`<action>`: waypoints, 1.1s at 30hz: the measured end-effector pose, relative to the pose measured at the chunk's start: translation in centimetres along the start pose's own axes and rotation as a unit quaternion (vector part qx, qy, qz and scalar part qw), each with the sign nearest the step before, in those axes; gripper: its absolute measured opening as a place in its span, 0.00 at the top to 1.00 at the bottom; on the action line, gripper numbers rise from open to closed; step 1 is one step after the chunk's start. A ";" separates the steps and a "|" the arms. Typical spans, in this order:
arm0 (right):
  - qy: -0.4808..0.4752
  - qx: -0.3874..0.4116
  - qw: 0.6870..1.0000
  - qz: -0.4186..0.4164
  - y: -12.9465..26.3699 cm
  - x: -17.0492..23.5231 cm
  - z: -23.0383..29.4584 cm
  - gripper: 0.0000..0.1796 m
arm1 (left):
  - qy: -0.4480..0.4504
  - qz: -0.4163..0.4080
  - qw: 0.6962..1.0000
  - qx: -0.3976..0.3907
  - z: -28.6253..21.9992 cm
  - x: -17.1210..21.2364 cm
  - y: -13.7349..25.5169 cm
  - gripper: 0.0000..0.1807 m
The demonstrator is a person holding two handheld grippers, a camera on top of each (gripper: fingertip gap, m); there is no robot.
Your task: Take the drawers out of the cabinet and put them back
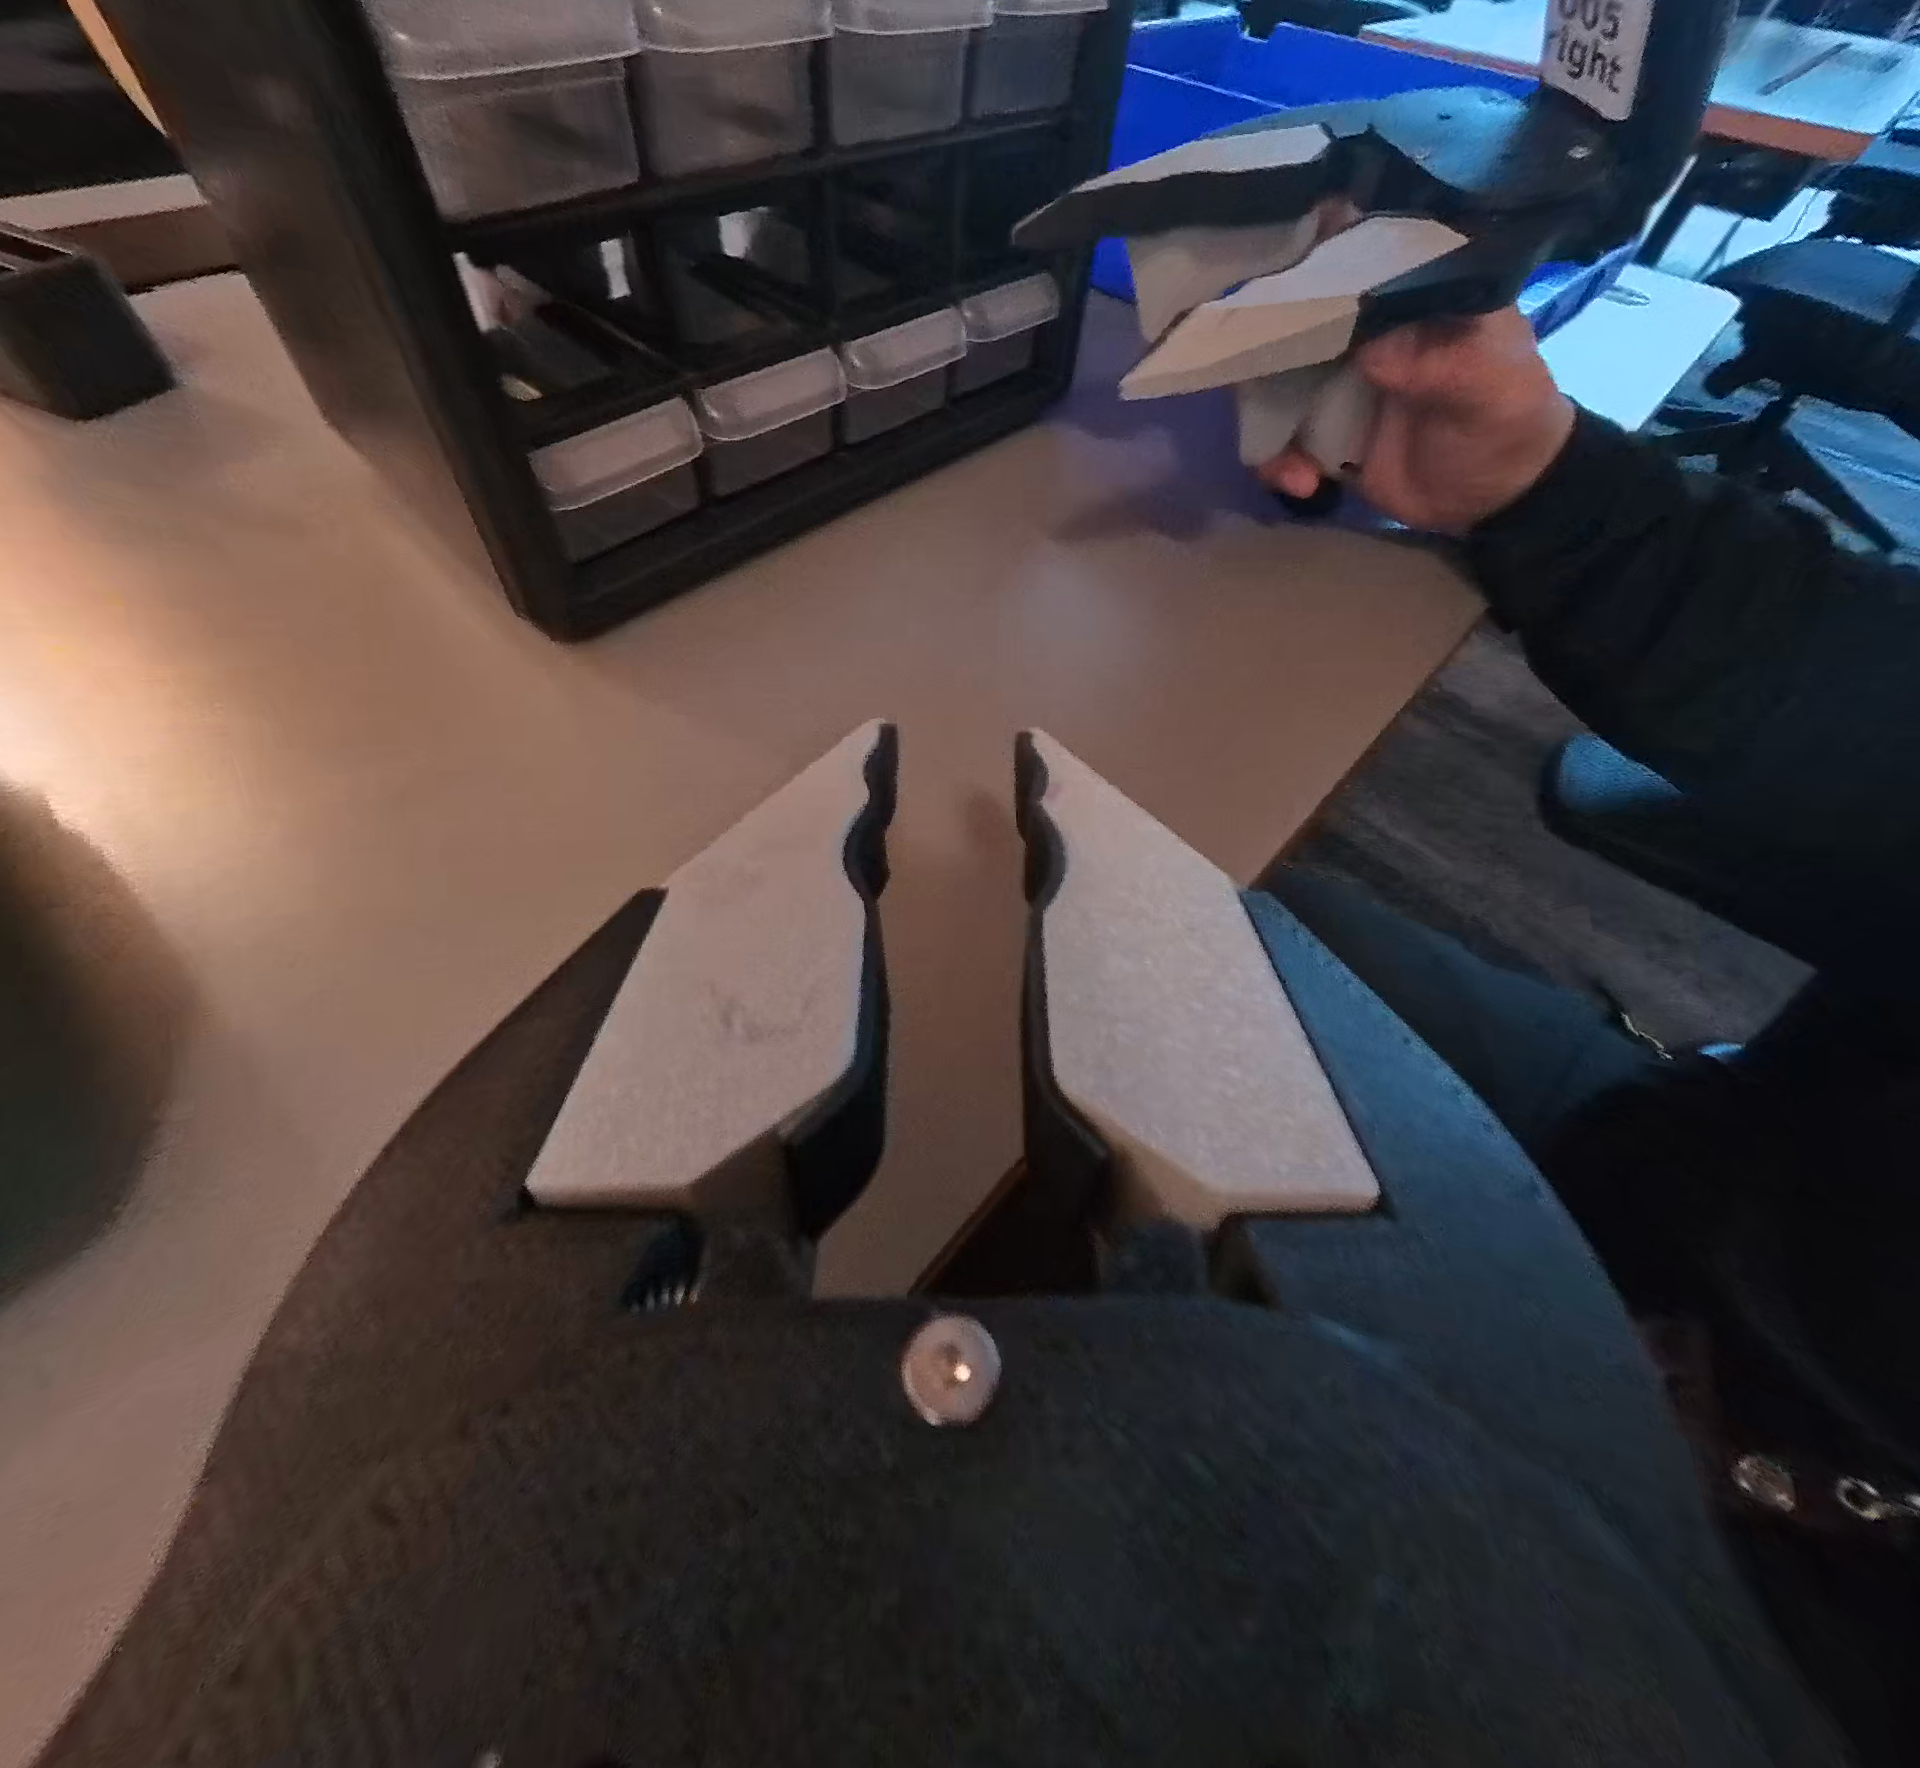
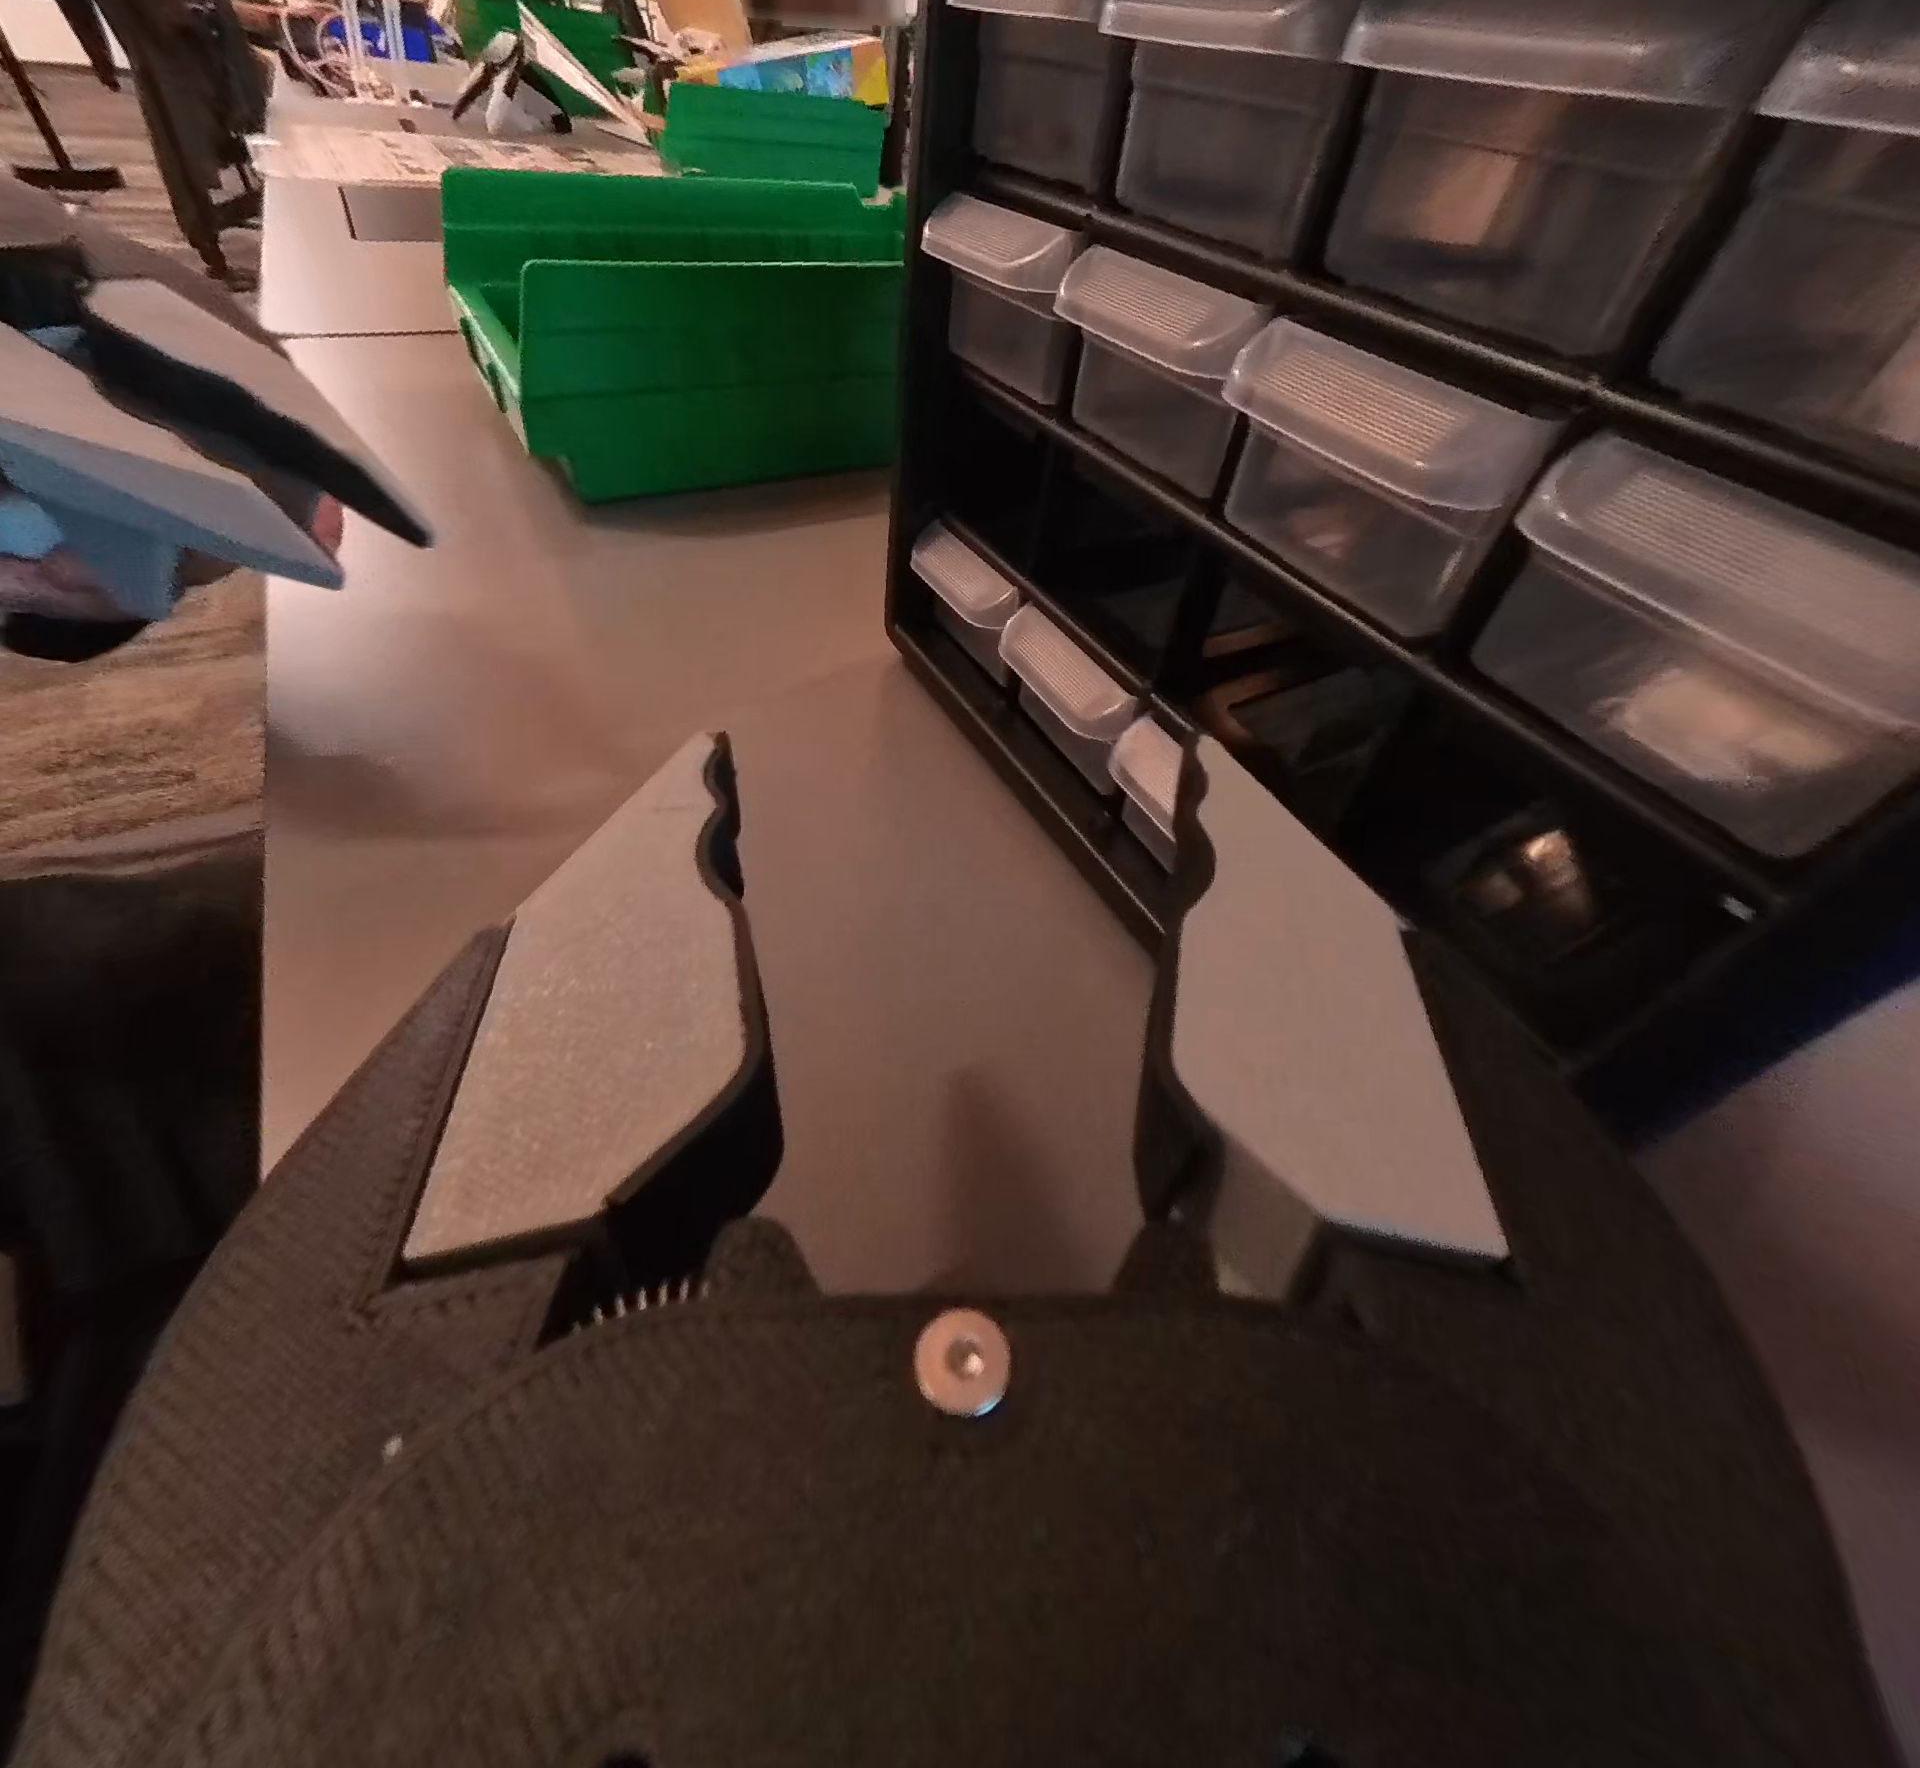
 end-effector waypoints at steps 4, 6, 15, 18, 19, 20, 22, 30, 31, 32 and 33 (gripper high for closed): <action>0.004 0.014 1.000 0.007 0.6 0.4 -0.8 0.54 | 0.003 0.002 1.000 0.009 -1.0 0.0 0.2 0.89; 0.007 0.022 1.000 0.015 0.7 0.7 -1.1 0.54 | -0.003 0.003 1.000 0.014 -1.2 -0.1 0.4 0.90; 0.034 0.050 0.998 0.027 0.7 1.1 -1.3 0.51 | 0.008 -0.015 1.000 0.010 0.3 -0.9 1.5 0.93; 0.039 0.052 0.997 0.028 0.5 1.1 -1.2 0.51 | 0.019 -0.011 1.000 0.011 0.7 -0.5 1.2 0.94; 0.042 0.058 0.997 0.029 0.5 1.2 -1.3 0.50 | 0.022 -0.012 1.000 0.013 0.6 -0.4 1.0 0.95; 0.044 0.066 0.996 0.030 0.5 1.2 -1.5 0.49 | 0.026 -0.014 0.999 0.017 0.5 -0.4 0.8 0.95; 0.042 0.073 0.996 0.028 0.6 1.1 -1.7 0.49 | 0.035 -0.021 0.999 0.032 0.2 -0.5 0.3 0.96; 0.000 0.085 0.996 0.014 0.5 0.7 -2.4 0.51 | 0.015 -0.017 0.999 0.030 -0.8 -0.5 0.8 0.95; -0.003 0.089 0.996 0.016 0.5 0.7 -2.5 0.51 | 0.015 -0.018 0.999 0.029 -0.8 -0.5 0.8 0.95; -0.006 0.094 0.995 0.015 0.5 0.7 -2.7 0.51 | 0.015 -0.018 0.999 0.027 -0.8 -0.6 0.8 0.95; -0.008 0.096 0.995 0.014 0.5 0.7 -2.8 0.50 | 0.013 -0.016 0.999 0.024 -0.7 -0.6 0.7 0.95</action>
Point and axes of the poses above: each gripper's, where its closed fingertips meet, y back along the fingers, x out of its underside, z = x × y across the jaws, the point moved 5 cm from there along y, back along the fingers, and after that the axes turned 10 degrees about x, right-handed, at the moved point
